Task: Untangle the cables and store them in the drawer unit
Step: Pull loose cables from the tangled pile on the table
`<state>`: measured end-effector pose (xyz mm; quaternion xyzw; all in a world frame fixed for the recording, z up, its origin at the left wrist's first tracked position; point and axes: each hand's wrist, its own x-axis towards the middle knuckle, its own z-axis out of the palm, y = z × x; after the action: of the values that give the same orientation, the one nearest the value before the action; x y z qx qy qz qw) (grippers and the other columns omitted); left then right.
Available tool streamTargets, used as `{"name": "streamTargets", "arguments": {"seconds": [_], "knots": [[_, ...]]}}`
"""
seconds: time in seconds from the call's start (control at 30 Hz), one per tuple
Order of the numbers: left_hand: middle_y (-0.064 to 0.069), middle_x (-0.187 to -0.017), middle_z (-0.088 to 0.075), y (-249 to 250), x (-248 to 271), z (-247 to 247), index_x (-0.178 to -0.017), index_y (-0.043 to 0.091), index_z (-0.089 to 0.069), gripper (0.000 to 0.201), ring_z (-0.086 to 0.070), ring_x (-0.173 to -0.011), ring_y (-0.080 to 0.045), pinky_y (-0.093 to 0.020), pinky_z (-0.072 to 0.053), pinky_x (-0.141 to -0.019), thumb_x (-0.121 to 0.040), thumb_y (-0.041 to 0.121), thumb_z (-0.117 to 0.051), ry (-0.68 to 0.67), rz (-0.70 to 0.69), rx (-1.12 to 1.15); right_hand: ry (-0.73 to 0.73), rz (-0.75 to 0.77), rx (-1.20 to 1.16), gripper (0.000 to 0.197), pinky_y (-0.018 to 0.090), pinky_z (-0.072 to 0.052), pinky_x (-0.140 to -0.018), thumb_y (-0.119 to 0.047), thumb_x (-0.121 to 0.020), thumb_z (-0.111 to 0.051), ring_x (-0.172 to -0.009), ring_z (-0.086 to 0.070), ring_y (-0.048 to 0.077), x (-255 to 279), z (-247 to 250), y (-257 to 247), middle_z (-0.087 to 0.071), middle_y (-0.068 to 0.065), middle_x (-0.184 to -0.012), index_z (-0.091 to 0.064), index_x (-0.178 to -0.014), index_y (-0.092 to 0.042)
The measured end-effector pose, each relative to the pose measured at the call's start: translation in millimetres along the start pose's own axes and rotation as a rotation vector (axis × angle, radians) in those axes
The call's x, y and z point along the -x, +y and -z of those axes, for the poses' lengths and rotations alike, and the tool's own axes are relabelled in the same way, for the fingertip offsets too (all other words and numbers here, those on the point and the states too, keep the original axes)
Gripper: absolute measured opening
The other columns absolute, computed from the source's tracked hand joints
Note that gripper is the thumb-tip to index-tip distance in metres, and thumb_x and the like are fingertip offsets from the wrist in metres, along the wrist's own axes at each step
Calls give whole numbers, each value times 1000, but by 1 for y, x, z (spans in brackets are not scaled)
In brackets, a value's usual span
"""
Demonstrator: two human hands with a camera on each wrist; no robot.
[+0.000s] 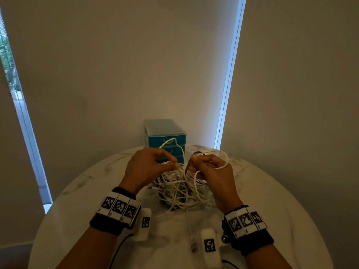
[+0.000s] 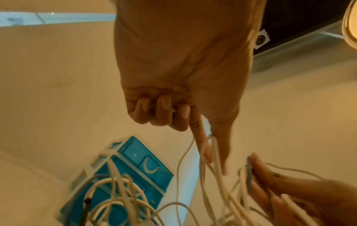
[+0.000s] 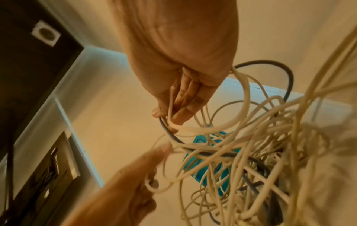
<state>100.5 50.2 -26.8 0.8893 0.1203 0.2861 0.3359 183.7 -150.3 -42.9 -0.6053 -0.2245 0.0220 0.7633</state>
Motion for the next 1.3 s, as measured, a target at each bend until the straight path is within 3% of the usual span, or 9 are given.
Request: {"name": "streamTargets", "arguments": {"seconds": [0.13, 0.23, 0.37, 0.73, 0.83, 0.97, 1.07, 1.17, 1.3], "knots": [[26, -90, -74, 1, 2, -6, -93, 48, -79, 26, -67, -87, 3, -28, -52, -73, -75, 67, -84, 46, -51, 54, 60, 18, -132, 21, 48, -66, -80, -18, -91, -85, -81, -79, 35, -4, 2, -3, -80, 23, -90, -79, -101, 0], [27, -103, -76, 18, 11, -18, -104, 51, -74, 50, -70, -97, 4, -30, -58, -85, -64, 79, -85, -58, -116, 114, 48, 36, -97, 24, 53, -65, -86, -22, -89, -86, -87, -80, 37, -6, 0, 0, -81, 19, -92, -80, -101, -2], [23, -99, -73, 21, 10, -28, -95, 44, -74, 51, -66, -92, 1, -27, -54, -74, -63, 83, -78, 60, -133, -108, 6, 49, -52, 23, 50, -66, -85, -22, -91, -84, -88, -81, 35, -2, 2, -4, -82, 17, -92, -79, -102, -3], [21, -79, -73, 8, 4, -25, -96, 47, -82, 43, -65, -72, 0, -36, -58, -65, -84, 82, -62, 234, -231, -66, 86, 28, 11, 17, 51, -67, -85, -20, -95, -81, -84, -82, 33, -5, 9, -12, -82, 14, -84, -79, -98, -4], [17, -75, -72, 7, 2, -31, -92, 42, -82, 38, -65, -70, -2, -40, -58, -64, -87, 75, -64, 291, -198, -20, 111, 22, -12, 15, 50, -67, -85, -16, -96, -79, -84, -82, 33, -5, 7, -11, -82, 15, -85, -77, -99, -2], [16, -63, -68, -9, -8, -23, -78, 36, -80, 37, -64, -60, -2, -37, -56, -60, -90, 67, -65, 395, -49, 89, 170, 11, -160, 13, 35, -67, -78, -6, -100, -72, -91, -82, 35, -9, 19, -20, -82, 18, -90, -74, -107, 5], [14, -64, -70, -20, -13, -25, -75, 37, -81, 43, -66, -64, -6, -39, -60, -66, -84, 74, -61, 341, 29, 97, 183, 33, -220, 14, 34, -67, -82, -3, -102, -68, -96, -81, 37, -12, 28, -26, -81, 21, -97, -74, -111, 6], [16, -78, -78, -16, -14, -29, -79, 35, -84, 31, -74, -79, -3, -41, -63, -83, -89, 62, -72, 206, 60, 233, 227, 68, -307, 18, 37, -66, -89, -2, -101, -68, -100, -80, 38, -15, 30, -26, -80, 24, -103, -73, -115, 8], [15, -89, -80, -2, -3, -26, -91, 32, -82, 24, -74, -89, 1, -31, -60, -88, -88, 55, -81, 81, 22, 320, 202, 48, -446, 24, 35, -66, -90, -4, -102, -67, -106, -78, 39, -13, 27, -24, -78, 27, -110, -69, -121, 11]]}}
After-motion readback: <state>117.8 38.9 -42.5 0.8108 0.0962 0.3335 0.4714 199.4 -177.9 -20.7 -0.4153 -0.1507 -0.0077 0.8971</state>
